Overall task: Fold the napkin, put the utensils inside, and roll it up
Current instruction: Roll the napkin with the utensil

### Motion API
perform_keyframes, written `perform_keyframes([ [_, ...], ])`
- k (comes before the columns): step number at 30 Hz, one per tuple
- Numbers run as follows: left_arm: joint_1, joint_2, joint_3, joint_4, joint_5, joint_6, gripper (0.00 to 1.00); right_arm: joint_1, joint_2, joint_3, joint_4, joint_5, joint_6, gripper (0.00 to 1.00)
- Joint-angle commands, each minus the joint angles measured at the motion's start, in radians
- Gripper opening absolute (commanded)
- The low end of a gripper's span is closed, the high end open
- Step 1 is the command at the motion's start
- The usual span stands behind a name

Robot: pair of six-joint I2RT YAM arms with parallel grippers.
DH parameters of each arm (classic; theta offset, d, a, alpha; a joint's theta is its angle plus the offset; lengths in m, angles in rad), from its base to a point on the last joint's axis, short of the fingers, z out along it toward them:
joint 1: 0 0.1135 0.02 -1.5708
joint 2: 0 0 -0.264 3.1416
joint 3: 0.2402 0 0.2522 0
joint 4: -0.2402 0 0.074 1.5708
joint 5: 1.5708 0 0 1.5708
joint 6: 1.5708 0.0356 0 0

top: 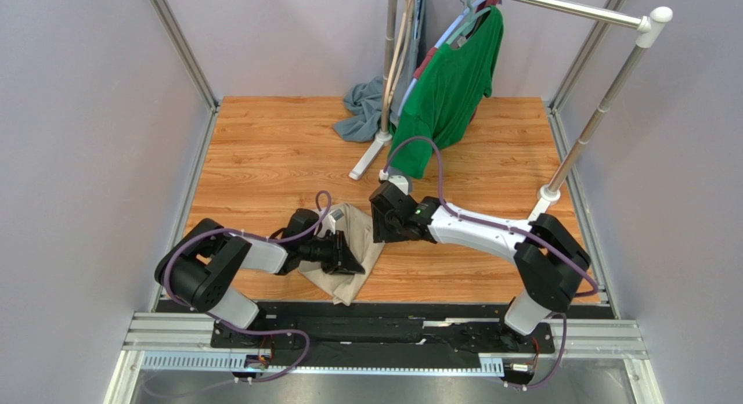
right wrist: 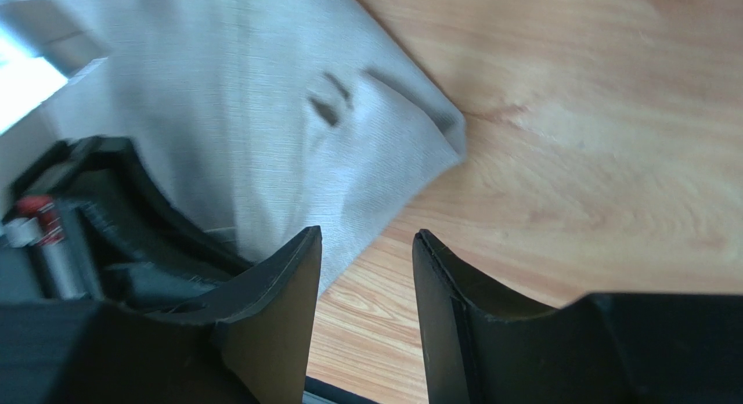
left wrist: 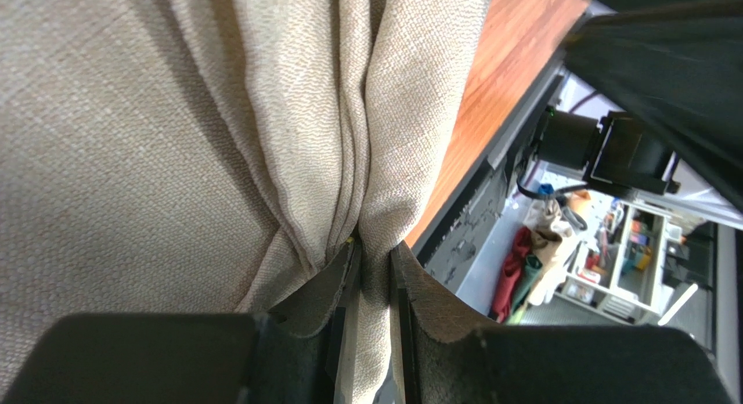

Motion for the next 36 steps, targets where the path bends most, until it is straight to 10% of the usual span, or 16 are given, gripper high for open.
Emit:
perform_keyframes([
  [1,-0.041,-0.005,0.021,0.014,-0.122,-0.014,0.24,0.007,0.093,0.151,-0.216,0.079,0.169,0.46],
  [36,-0.067,0.152,-0.008,0.232,-0.021,-0.045,0.22,0.014,0.511,0.599,-0.687,0.305,0.291,0.51],
])
